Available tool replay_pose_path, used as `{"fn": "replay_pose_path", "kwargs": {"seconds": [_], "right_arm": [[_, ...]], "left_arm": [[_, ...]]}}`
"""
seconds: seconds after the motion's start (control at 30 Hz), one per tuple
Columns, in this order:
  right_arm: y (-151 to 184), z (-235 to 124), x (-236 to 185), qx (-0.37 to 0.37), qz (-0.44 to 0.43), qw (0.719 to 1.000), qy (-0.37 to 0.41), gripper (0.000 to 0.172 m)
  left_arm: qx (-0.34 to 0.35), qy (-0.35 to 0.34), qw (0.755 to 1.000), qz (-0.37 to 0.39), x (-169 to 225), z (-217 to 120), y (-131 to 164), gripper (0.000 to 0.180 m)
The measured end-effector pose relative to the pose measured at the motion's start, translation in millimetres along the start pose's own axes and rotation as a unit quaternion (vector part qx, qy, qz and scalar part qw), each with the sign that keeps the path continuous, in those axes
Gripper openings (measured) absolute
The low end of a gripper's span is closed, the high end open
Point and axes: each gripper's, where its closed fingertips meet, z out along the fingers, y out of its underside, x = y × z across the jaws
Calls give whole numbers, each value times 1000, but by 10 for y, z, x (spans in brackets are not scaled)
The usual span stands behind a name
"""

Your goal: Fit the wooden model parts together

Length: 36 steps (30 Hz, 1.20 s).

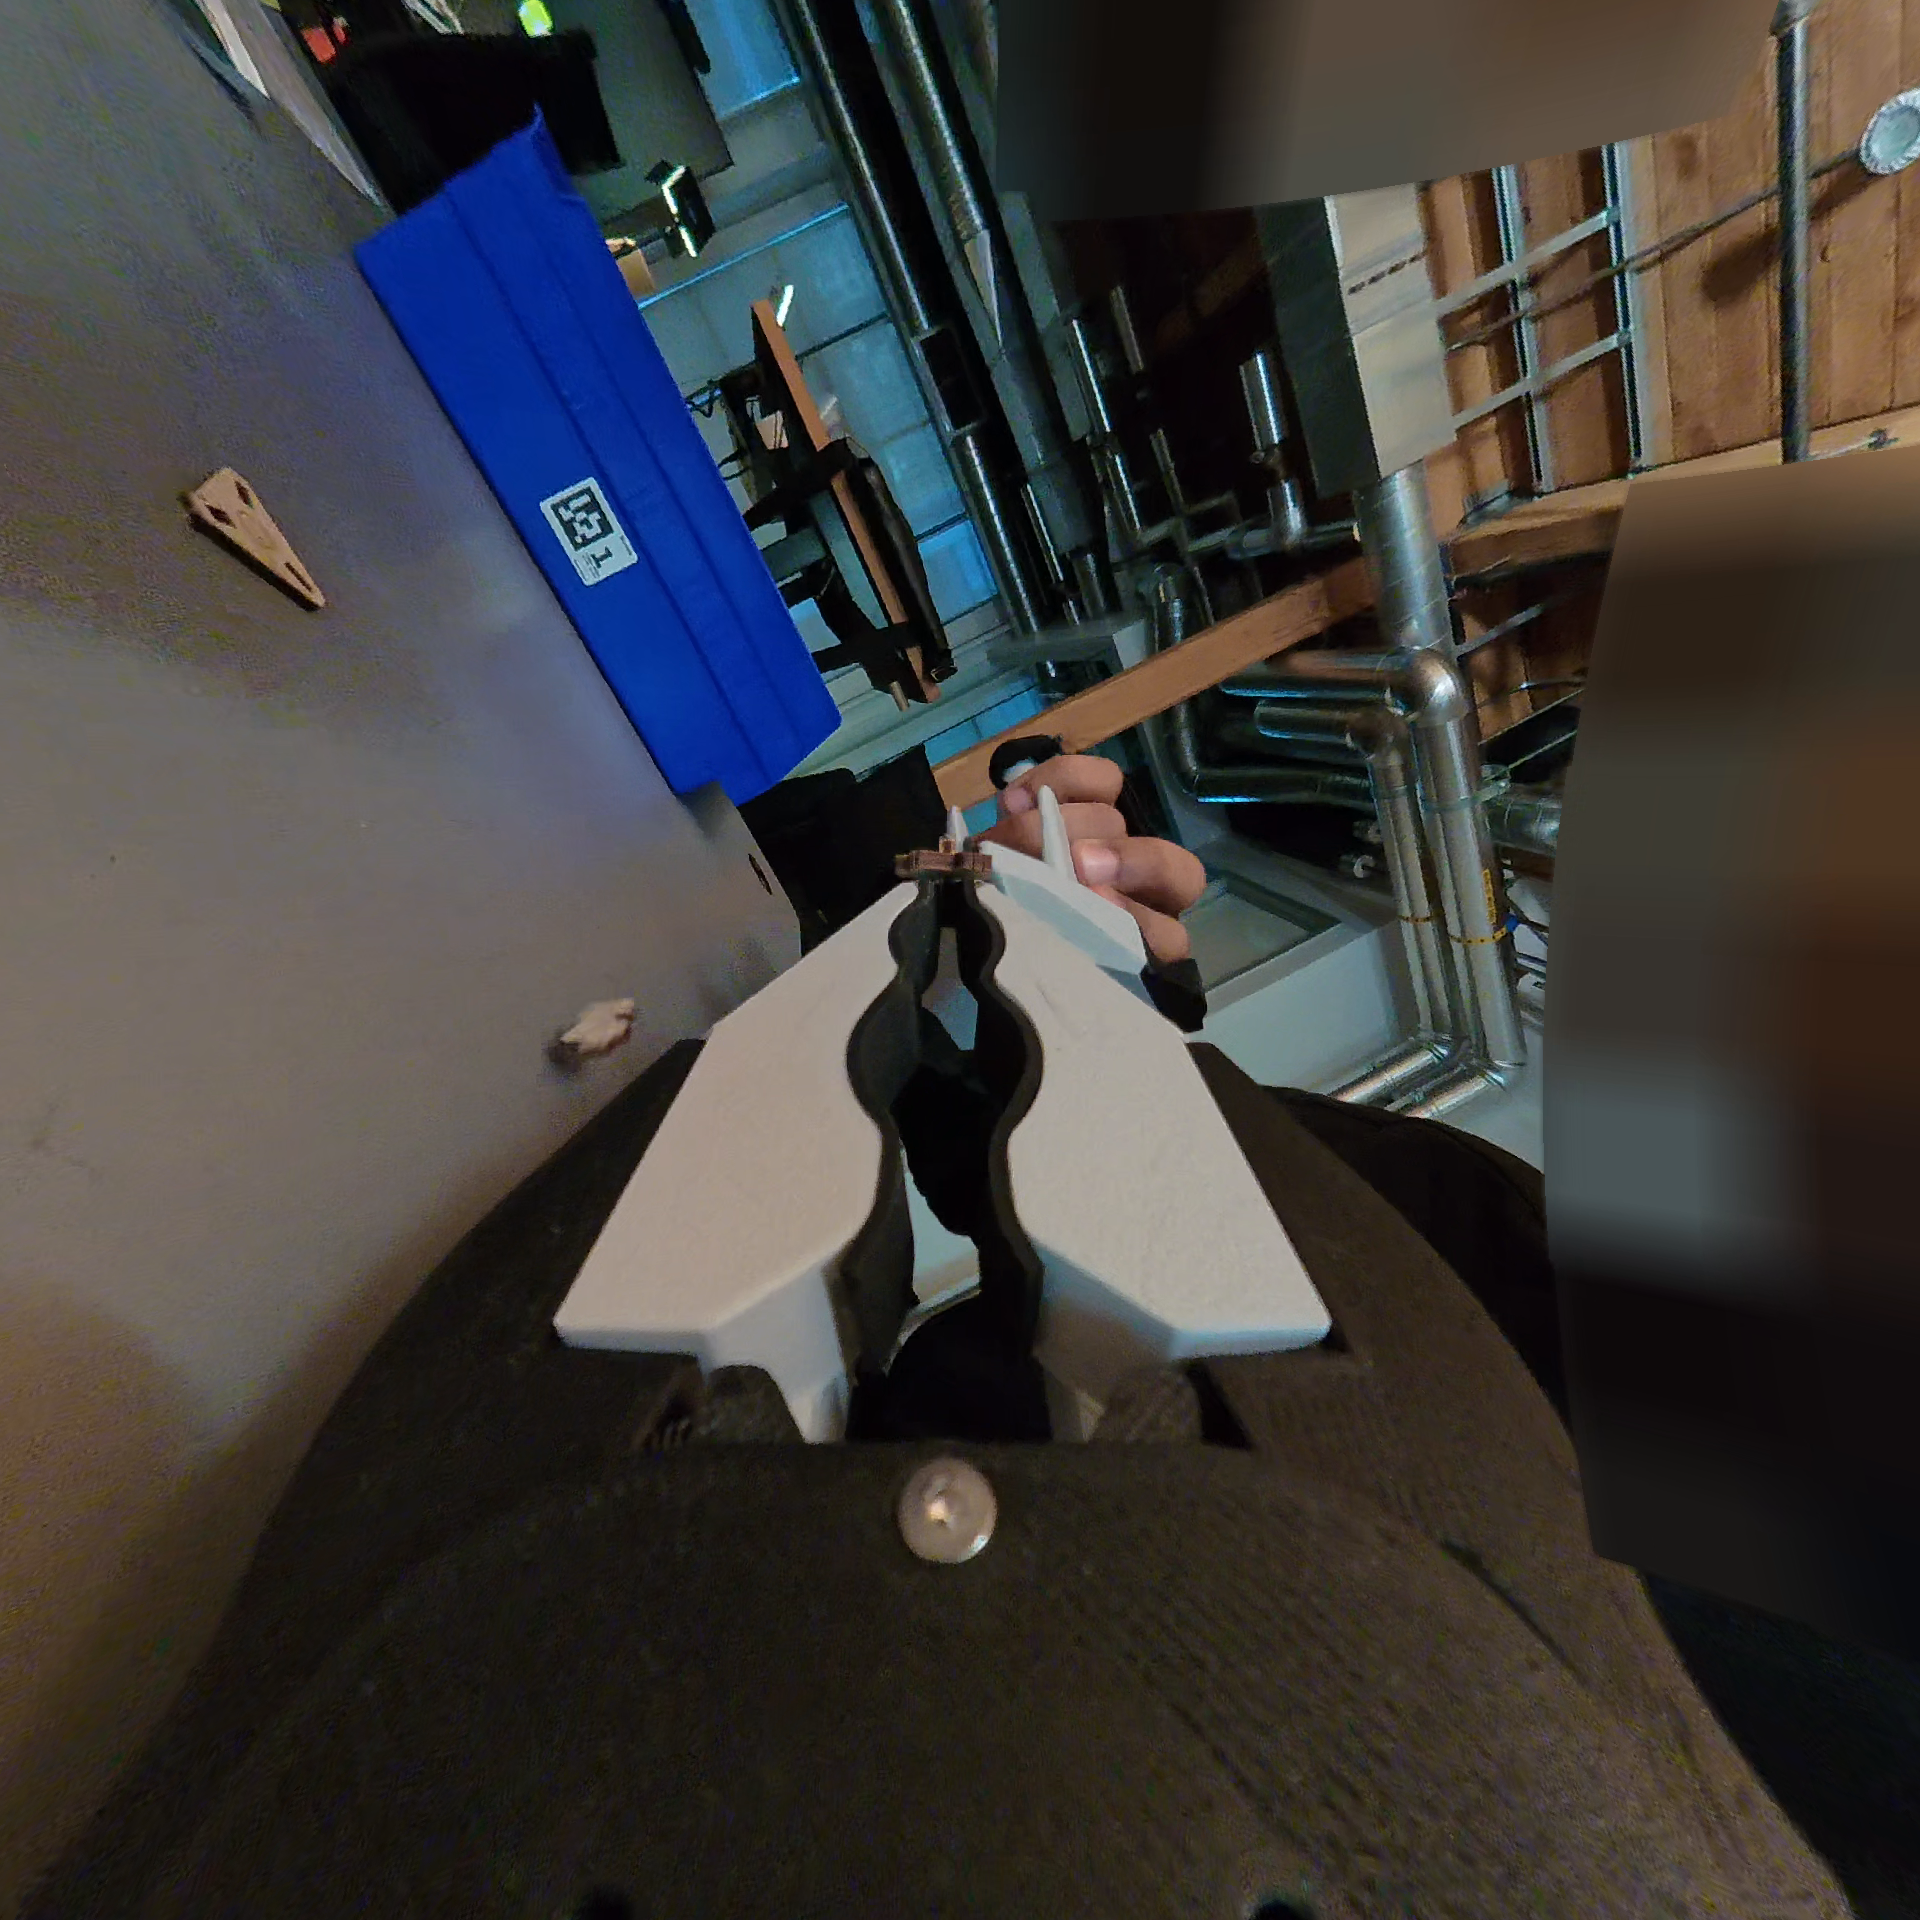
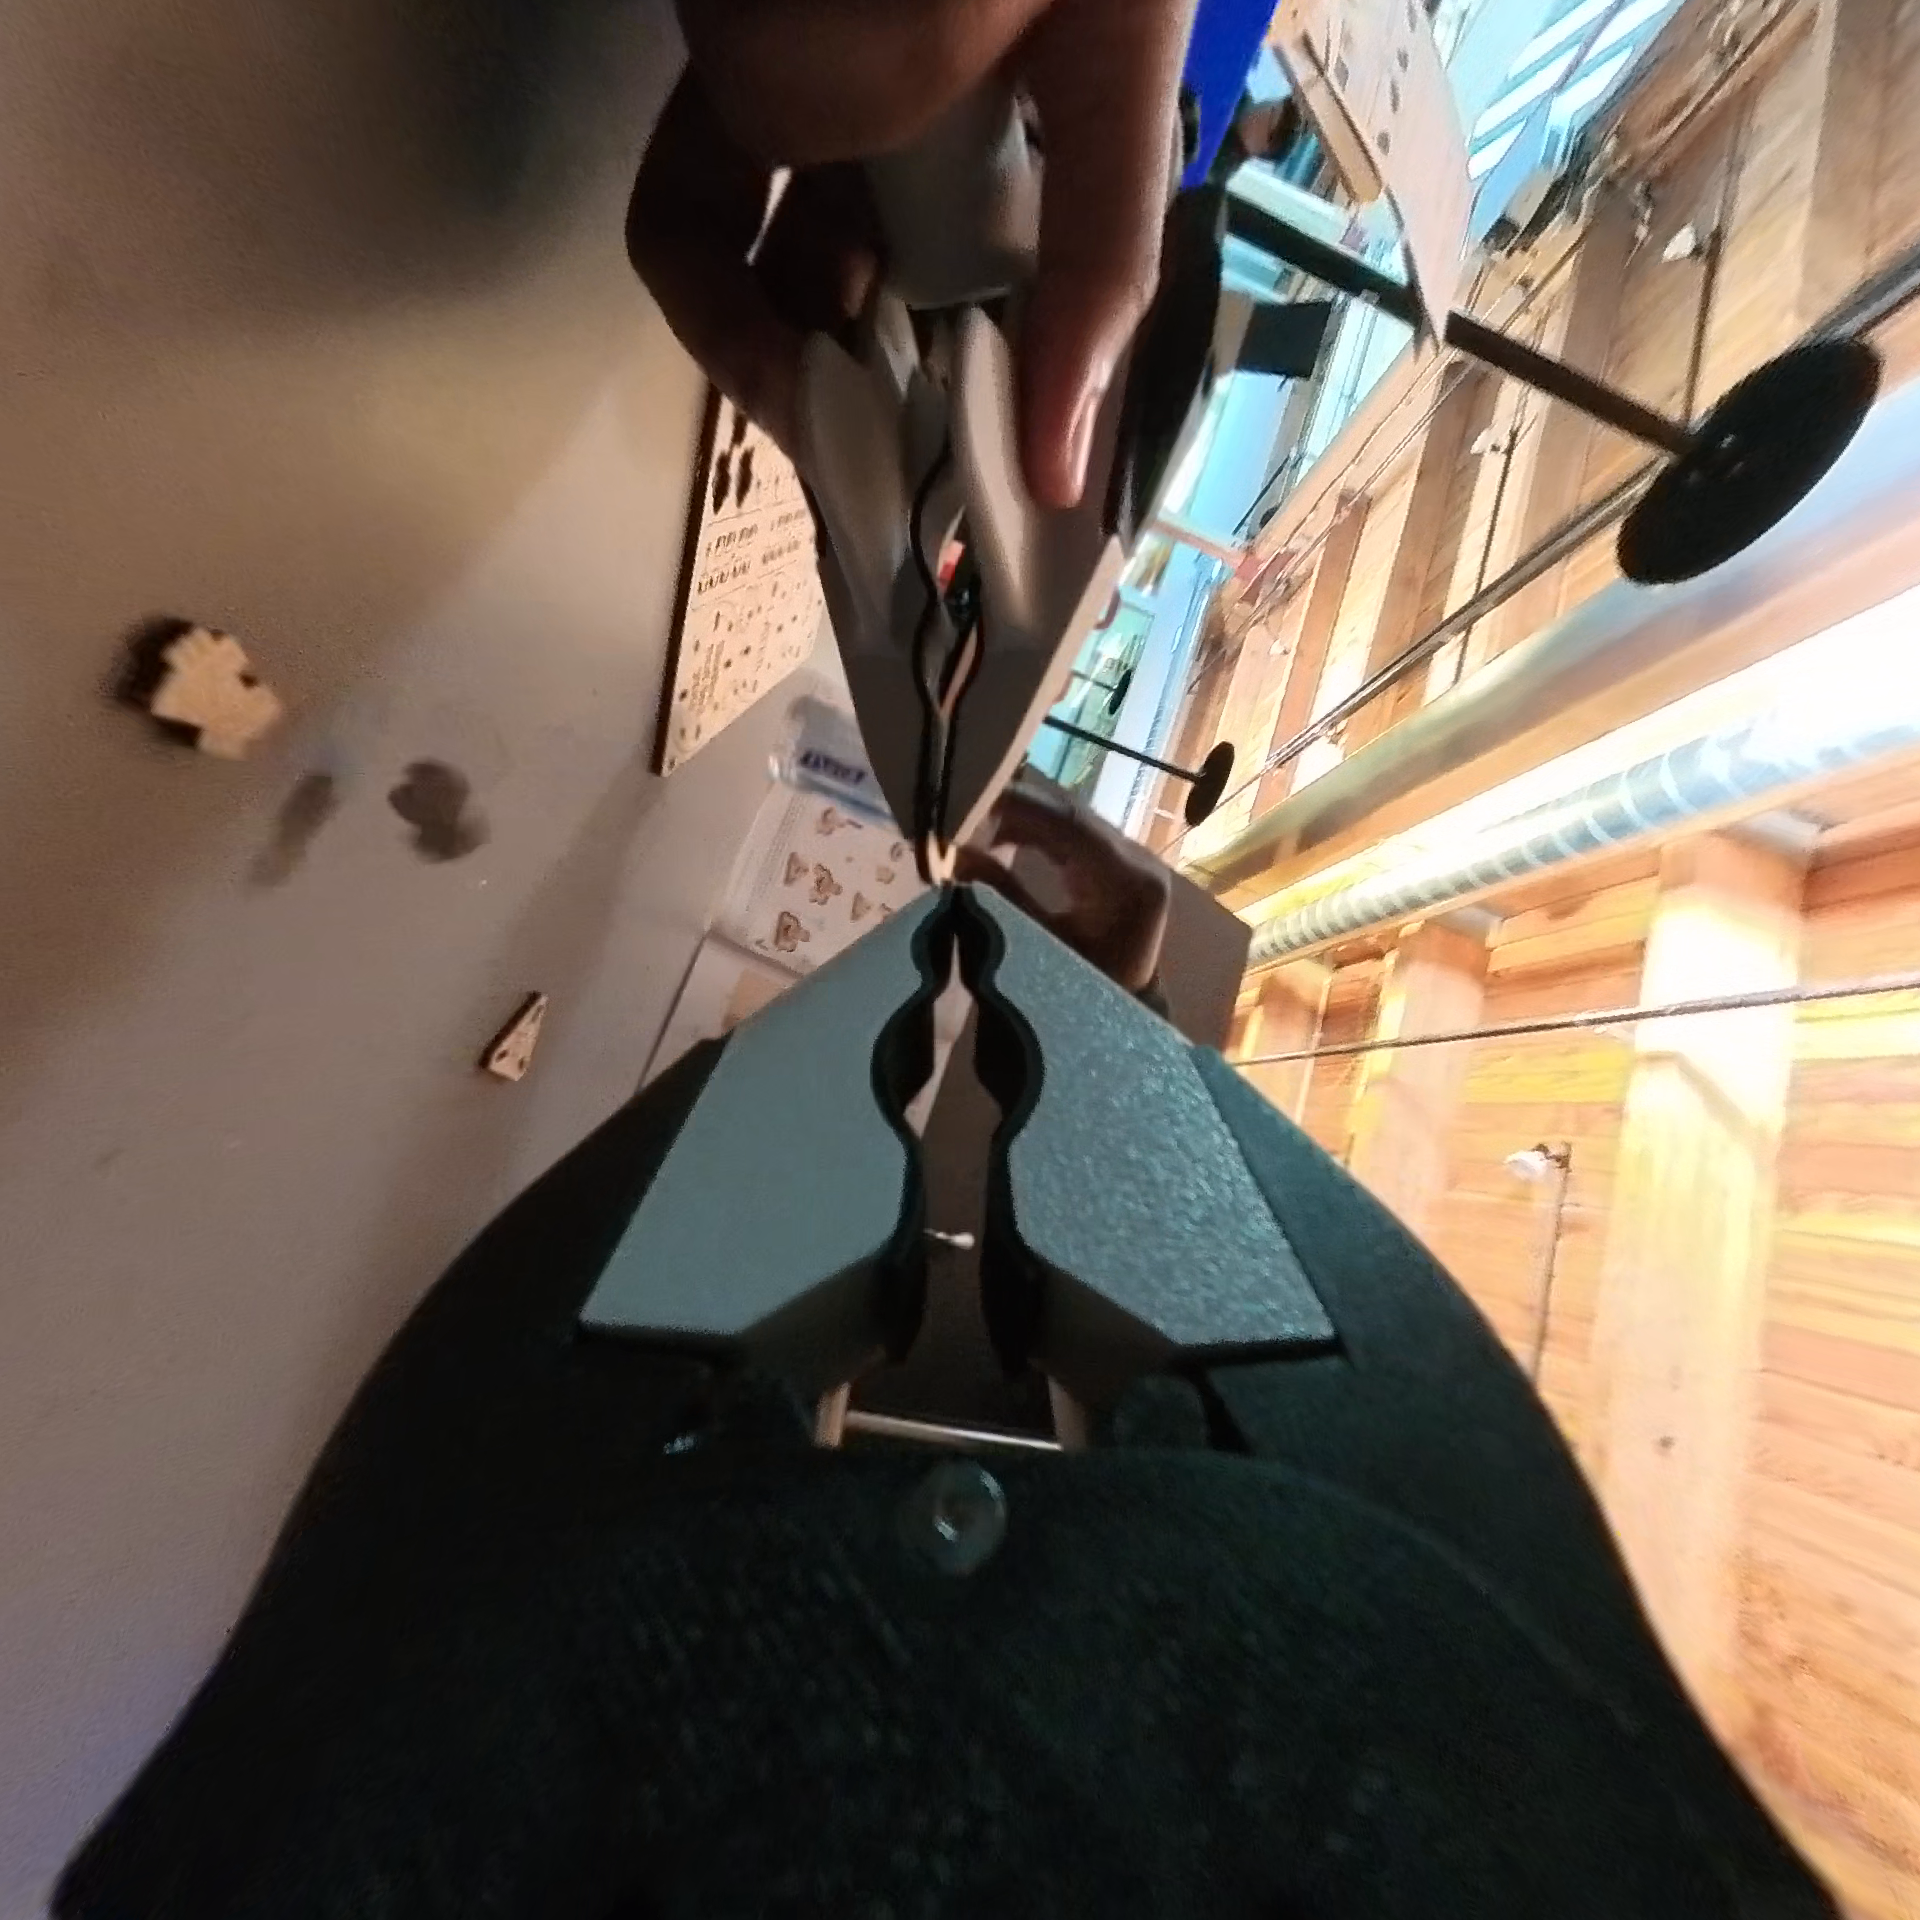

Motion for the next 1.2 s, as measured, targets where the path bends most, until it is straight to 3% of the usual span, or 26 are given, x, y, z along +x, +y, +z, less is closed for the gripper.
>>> {"fn": "replay_pose_path", "kwargs": {"seconds": [0.17, 0.3, 0.4, 0.53, 0.6, 0.7, 0.8, 0.87, 1.1, 1.2], "right_arm": [[317, -41, -114, -51, 104, 993, -40, 0], [456, -138, -312, -70, 281, 951, -107, 0], [510, -239, -499, -67, 437, 882, -164, 0], [494, -310, -784, -48, 612, 751, -242, 11], [500, -316, -944, -43, 659, 698, -275, 23], [436, -339, -1098, -12, 710, 624, -326, 28], [395, -361, -1178, 8, 735, 576, -357, 30], [368, -376, -1234, 10, 733, 570, -372, 35], [280, -414, -1229, 33, 690, 618, -376, 49], [261, -428, -1224, 44, 685, 618, -383, 49]], "left_arm": [[21, -2, 1000, 3, 0, -95, -105, 0], [27, -2, 1000, 5, 1, -137, -146, 0], [25, -2, 1000, 7, 2, -138, -144, 0], [21, -3, 1000, 13, 3, -127, -134, 0], [19, -1, 1000, 13, 8, -124, -129, 0], [16, 1, 1000, 13, 11, -122, -121, 0], [12, 2, 1000, 12, 12, -117, -110, 0], [11, 3, 1000, 11, 11, -115, -107, 0], [9, 6, 1000, 6, 12, -116, -109, 0], [7, 5, 1000, 6, 12, -113, -105, 0]]}}
